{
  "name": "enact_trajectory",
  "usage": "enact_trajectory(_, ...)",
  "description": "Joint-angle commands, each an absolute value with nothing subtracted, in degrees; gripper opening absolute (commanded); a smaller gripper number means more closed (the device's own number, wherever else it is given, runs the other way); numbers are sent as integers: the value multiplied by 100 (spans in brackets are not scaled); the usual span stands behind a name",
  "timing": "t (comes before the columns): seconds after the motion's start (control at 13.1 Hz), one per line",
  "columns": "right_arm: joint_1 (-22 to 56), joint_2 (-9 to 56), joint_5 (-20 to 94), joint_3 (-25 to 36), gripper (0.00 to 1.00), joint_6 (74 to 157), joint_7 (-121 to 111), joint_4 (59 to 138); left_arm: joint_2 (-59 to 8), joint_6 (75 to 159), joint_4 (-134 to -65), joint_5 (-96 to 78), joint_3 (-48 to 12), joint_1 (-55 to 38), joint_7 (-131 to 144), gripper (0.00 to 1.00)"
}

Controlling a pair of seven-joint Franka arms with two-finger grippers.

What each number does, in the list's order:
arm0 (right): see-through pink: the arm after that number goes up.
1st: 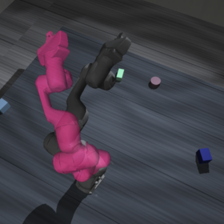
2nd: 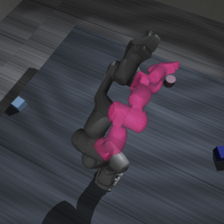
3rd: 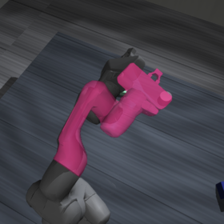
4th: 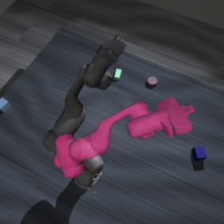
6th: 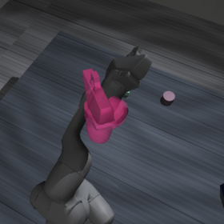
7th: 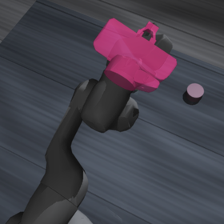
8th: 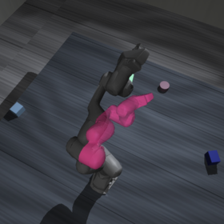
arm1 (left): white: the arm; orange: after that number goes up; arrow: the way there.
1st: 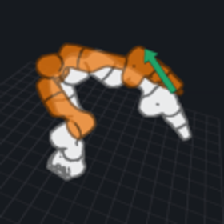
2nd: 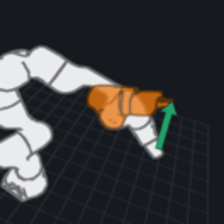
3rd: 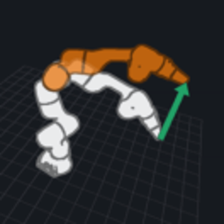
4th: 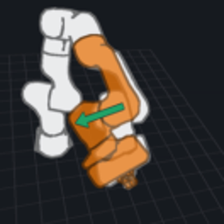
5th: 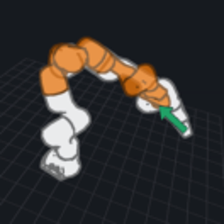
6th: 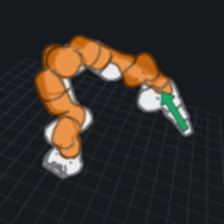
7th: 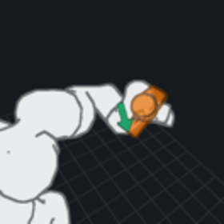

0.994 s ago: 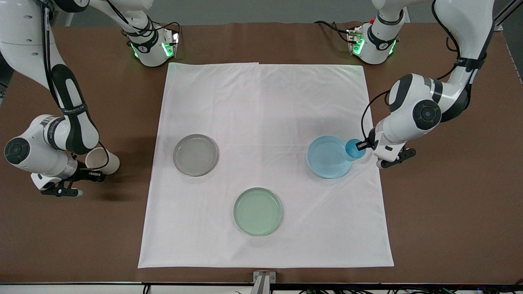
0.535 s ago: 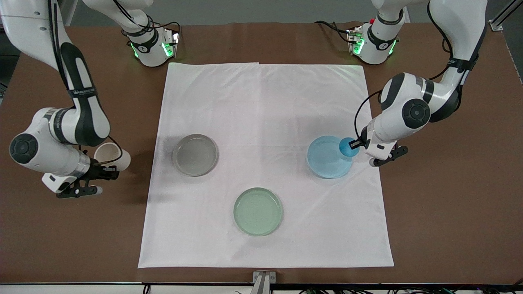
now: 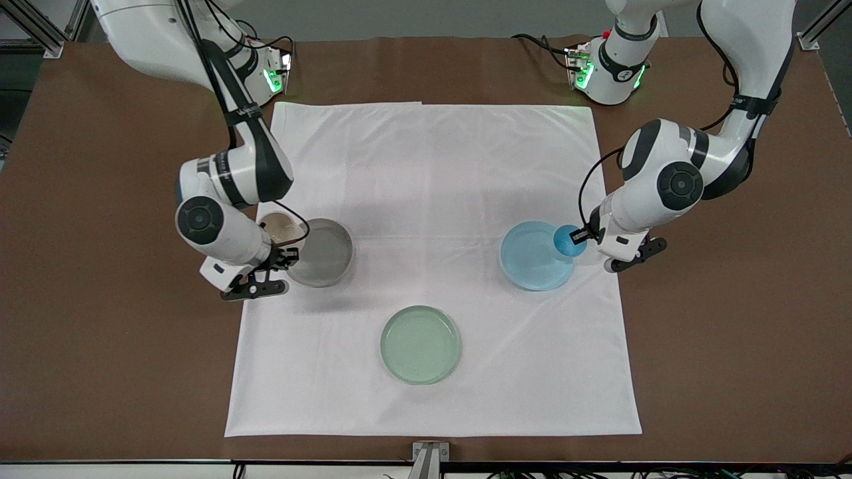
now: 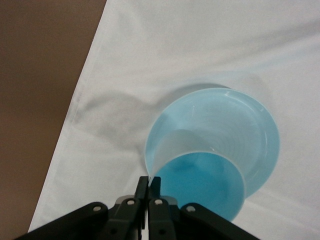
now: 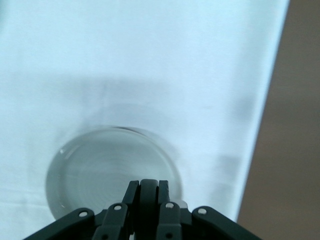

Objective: Place blue cup in blue plate and white mug in gray plate
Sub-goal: 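Lower the cup onto the blue plate while the right gripper carries the mug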

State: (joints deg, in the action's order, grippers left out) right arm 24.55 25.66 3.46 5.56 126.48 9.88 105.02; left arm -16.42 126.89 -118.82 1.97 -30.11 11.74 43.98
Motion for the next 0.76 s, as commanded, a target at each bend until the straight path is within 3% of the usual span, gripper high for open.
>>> enact_trajectory(0.0,2688,2864,439,624,3,13112,1378,10564,-1635,12639,-11821,167,-3041,1178,4482,0)
enact_trajectory(0.61,2865,3138,422,633,4,13412,1661,10556,-2091,13121,-11821,167,-3041,914,4834,0)
enact_trajectory(0.69,2874,3146,431,633,10,13403,1661,10547,-2188,13218,-11821,176,-3041,905,4843,1)
